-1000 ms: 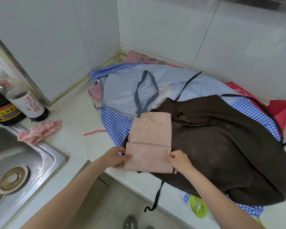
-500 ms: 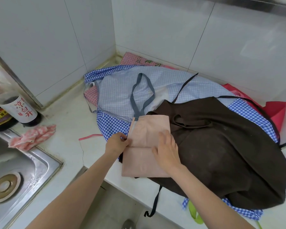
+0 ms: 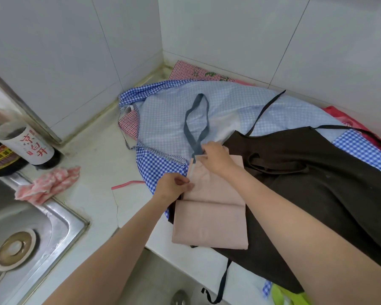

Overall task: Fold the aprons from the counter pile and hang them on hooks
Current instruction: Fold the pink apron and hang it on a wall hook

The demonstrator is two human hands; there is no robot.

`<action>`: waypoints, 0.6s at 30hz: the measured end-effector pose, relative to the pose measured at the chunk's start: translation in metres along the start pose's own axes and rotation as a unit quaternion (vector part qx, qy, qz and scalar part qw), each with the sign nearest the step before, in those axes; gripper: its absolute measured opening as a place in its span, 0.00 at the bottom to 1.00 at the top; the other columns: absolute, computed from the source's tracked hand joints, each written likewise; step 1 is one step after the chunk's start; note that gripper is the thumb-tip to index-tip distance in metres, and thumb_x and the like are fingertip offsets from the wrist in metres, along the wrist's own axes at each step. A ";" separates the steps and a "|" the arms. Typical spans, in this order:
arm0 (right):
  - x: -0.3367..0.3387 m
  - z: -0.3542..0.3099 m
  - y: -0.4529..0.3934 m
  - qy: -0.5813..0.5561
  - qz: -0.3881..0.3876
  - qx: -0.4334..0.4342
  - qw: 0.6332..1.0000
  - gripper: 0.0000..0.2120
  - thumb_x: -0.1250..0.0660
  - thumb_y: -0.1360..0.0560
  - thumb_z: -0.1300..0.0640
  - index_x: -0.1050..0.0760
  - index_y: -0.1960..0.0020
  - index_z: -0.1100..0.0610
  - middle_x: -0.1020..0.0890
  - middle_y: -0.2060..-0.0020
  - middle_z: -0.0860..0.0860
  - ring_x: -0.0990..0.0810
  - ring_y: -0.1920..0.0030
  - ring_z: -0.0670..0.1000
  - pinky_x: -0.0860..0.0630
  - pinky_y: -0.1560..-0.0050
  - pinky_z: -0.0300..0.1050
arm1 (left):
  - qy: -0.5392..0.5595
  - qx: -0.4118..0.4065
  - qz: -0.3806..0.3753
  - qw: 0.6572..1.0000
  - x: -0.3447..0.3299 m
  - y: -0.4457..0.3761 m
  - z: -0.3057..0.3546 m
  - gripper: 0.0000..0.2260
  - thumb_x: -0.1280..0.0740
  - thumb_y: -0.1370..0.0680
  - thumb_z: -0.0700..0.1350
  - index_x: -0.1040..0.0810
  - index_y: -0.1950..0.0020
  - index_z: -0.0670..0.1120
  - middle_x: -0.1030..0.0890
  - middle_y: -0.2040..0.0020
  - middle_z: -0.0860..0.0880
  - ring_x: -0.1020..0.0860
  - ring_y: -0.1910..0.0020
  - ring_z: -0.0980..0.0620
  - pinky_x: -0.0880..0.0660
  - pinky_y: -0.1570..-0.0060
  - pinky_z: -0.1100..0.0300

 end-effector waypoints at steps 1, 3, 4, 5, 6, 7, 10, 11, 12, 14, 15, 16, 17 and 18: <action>-0.002 0.000 -0.003 -0.032 -0.004 0.003 0.999 0.07 0.37 0.23 0.58 0.30 0.59 0.58 0.27 0.55 0.53 0.28 0.47 0.57 0.33 0.49 0.49 | 0.016 0.005 -0.006 1.000 0.000 -0.001 -0.001 0.07 0.25 0.29 0.42 0.20 0.55 0.42 0.19 0.56 0.49 0.22 0.53 0.53 0.28 0.51 0.68; -0.007 0.003 -0.006 -0.095 -0.006 -0.001 0.995 0.17 0.35 0.24 0.59 0.38 0.68 0.54 0.34 0.64 0.49 0.30 0.59 0.52 0.34 0.58 0.45 | 0.035 0.004 -0.020 0.999 0.000 -0.001 -0.002 0.05 0.25 0.30 0.42 0.21 0.59 0.45 0.19 0.58 0.49 0.21 0.52 0.51 0.27 0.48 0.63; -0.010 0.005 -0.009 -0.120 0.000 -0.007 0.993 0.18 0.35 0.24 0.60 0.39 0.69 0.54 0.33 0.64 0.50 0.30 0.61 0.51 0.35 0.60 0.44 | 0.042 0.003 -0.026 0.999 0.000 -0.002 -0.003 0.06 0.25 0.30 0.42 0.21 0.59 0.46 0.19 0.58 0.49 0.21 0.52 0.51 0.27 0.48 0.63; -0.012 0.007 -0.012 -0.138 0.004 -0.020 0.990 0.17 0.35 0.24 0.61 0.37 0.69 0.56 0.30 0.62 0.53 0.28 0.61 0.52 0.35 0.61 0.44 | 0.046 0.003 -0.032 0.998 0.001 -0.002 -0.003 0.06 0.25 0.30 0.43 0.22 0.59 0.47 0.19 0.58 0.49 0.21 0.53 0.51 0.26 0.50 0.64; -0.015 0.010 -0.015 -0.153 0.005 -0.034 0.988 0.13 0.35 0.24 0.61 0.32 0.66 0.59 0.27 0.59 0.55 0.26 0.58 0.54 0.33 0.60 0.45 | 0.047 0.004 -0.038 0.998 0.002 -0.002 -0.004 0.07 0.25 0.30 0.43 0.22 0.59 0.47 0.20 0.58 0.49 0.22 0.55 0.53 0.27 0.53 0.67; -0.017 0.013 -0.018 -0.164 0.001 -0.045 0.985 0.08 0.36 0.24 0.60 0.29 0.61 0.62 0.24 0.56 0.56 0.24 0.54 0.54 0.32 0.58 0.46 | 0.046 0.005 -0.045 0.998 0.003 -0.002 -0.005 0.07 0.25 0.30 0.43 0.23 0.60 0.46 0.21 0.59 0.50 0.23 0.57 0.54 0.28 0.56 0.69; -0.023 0.013 -0.022 -0.160 -0.051 -0.059 0.984 0.07 0.41 0.21 0.56 0.30 0.49 0.60 0.24 0.49 0.51 0.26 0.45 0.53 0.33 0.47 0.46 | 0.034 0.007 -0.050 0.998 0.003 -0.003 -0.009 0.09 0.27 0.28 0.39 0.26 0.62 0.47 0.24 0.65 0.50 0.26 0.63 0.56 0.30 0.62 0.71; -0.024 0.012 -0.022 -0.161 -0.066 -0.052 0.983 0.08 0.42 0.21 0.55 0.30 0.46 0.59 0.23 0.46 0.51 0.26 0.43 0.54 0.33 0.42 0.49 | 0.025 0.008 -0.046 0.999 0.004 -0.003 -0.009 0.09 0.27 0.28 0.38 0.26 0.63 0.47 0.25 0.66 0.51 0.26 0.64 0.56 0.30 0.63 0.71; -0.024 0.009 -0.023 -0.155 -0.069 -0.036 0.985 0.09 0.43 0.20 0.55 0.30 0.44 0.59 0.23 0.44 0.52 0.26 0.42 0.55 0.33 0.39 0.52 | 0.019 0.009 -0.043 0.999 0.003 -0.005 -0.010 0.10 0.27 0.28 0.38 0.26 0.63 0.47 0.25 0.68 0.52 0.27 0.65 0.57 0.31 0.64 0.72; -0.024 0.007 -0.021 -0.070 -0.051 -0.002 0.996 0.06 0.46 0.19 0.57 0.33 0.46 0.57 0.23 0.48 0.52 0.27 0.43 0.56 0.36 0.40 0.51 | 0.022 0.008 -0.039 0.999 0.003 -0.007 -0.010 0.11 0.27 0.28 0.38 0.27 0.64 0.47 0.27 0.72 0.55 0.29 0.69 0.58 0.33 0.67 0.73; -0.024 0.006 -0.019 0.004 -0.027 0.015 1.000 0.06 0.47 0.19 0.58 0.34 0.45 0.55 0.23 0.49 0.52 0.28 0.43 0.56 0.38 0.42 0.52 | 0.026 0.005 -0.036 0.999 0.004 -0.007 -0.010 0.11 0.27 0.28 0.38 0.28 0.63 0.47 0.28 0.74 0.57 0.29 0.70 0.58 0.33 0.68 0.73; -0.026 0.007 -0.016 0.076 0.001 0.022 0.997 0.09 0.46 0.19 0.60 0.34 0.40 0.55 0.24 0.48 0.53 0.29 0.42 0.57 0.38 0.43 0.52 | 0.028 -0.001 -0.035 0.999 0.003 -0.008 -0.010 0.10 0.27 0.28 0.38 0.28 0.62 0.47 0.27 0.75 0.57 0.29 0.71 0.58 0.33 0.68 0.72; -0.028 0.007 -0.012 0.134 0.026 0.017 0.990 0.14 0.45 0.20 0.62 0.36 0.35 0.56 0.25 0.45 0.55 0.30 0.41 0.57 0.38 0.43 0.53 | 0.026 -0.008 -0.036 0.999 0.003 -0.007 -0.009 0.10 0.28 0.28 0.39 0.28 0.60 0.47 0.25 0.73 0.55 0.28 0.71 0.58 0.32 0.68 0.71; -0.031 0.008 -0.007 0.177 0.068 0.015 0.982 0.18 0.42 0.22 0.63 0.37 0.33 0.57 0.26 0.44 0.56 0.31 0.41 0.58 0.37 0.44 0.53 | 0.022 -0.016 -0.037 0.999 0.003 -0.007 -0.008 0.10 0.28 0.27 0.39 0.28 0.58 0.48 0.23 0.71 0.53 0.26 0.70 0.57 0.31 0.68 0.71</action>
Point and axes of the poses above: each hand's wrist, its own y-axis away from the middle knuckle, its own x-axis out of the back of the hand, z = x × y, the point moved 3 cm from there along -y, towards the middle knuckle
